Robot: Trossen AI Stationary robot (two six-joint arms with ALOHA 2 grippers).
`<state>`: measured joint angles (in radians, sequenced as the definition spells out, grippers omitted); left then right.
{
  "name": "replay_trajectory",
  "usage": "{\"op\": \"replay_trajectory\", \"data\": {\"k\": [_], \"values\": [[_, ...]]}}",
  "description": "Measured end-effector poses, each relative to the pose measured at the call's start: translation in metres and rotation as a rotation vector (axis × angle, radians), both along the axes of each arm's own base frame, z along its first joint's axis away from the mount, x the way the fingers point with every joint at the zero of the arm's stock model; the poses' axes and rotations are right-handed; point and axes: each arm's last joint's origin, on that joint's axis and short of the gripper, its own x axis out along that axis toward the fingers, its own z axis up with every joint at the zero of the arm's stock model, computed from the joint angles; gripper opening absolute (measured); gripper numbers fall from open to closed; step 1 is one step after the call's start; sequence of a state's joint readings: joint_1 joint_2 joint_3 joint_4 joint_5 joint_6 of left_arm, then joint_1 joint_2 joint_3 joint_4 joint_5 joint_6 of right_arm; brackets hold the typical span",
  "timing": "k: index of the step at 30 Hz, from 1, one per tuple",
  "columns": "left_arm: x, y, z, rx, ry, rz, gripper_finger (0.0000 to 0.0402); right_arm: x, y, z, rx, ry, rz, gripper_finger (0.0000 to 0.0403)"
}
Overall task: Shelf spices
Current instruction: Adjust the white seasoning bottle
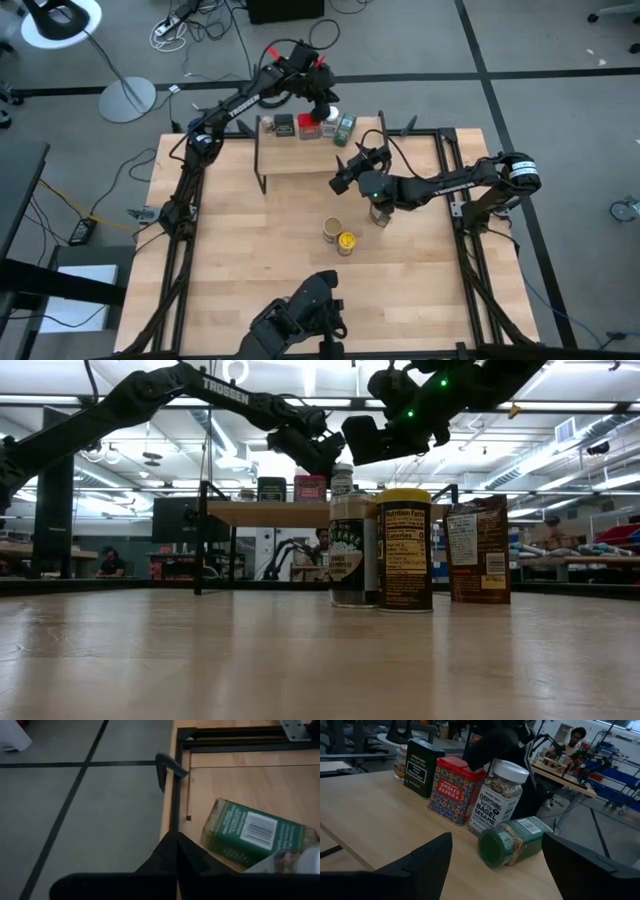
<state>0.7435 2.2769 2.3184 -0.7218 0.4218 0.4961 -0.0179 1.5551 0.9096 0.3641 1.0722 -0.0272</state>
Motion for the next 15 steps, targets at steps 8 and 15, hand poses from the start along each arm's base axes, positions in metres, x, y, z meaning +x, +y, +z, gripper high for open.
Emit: {"op": "replay_trajectory", "data": {"k": [8,15], "values": [[0.009,-0.008,-0.006,0.006,0.011,-0.043,0.0,-0.001,-0.008,0.0,0.003,0.0,-0.016,0.0307],[0.014,-0.01,-0.009,-0.002,0.015,-0.051,0.0,0.0,-0.01,0.0,0.015,-0.01,0.002,0.0307]]}}
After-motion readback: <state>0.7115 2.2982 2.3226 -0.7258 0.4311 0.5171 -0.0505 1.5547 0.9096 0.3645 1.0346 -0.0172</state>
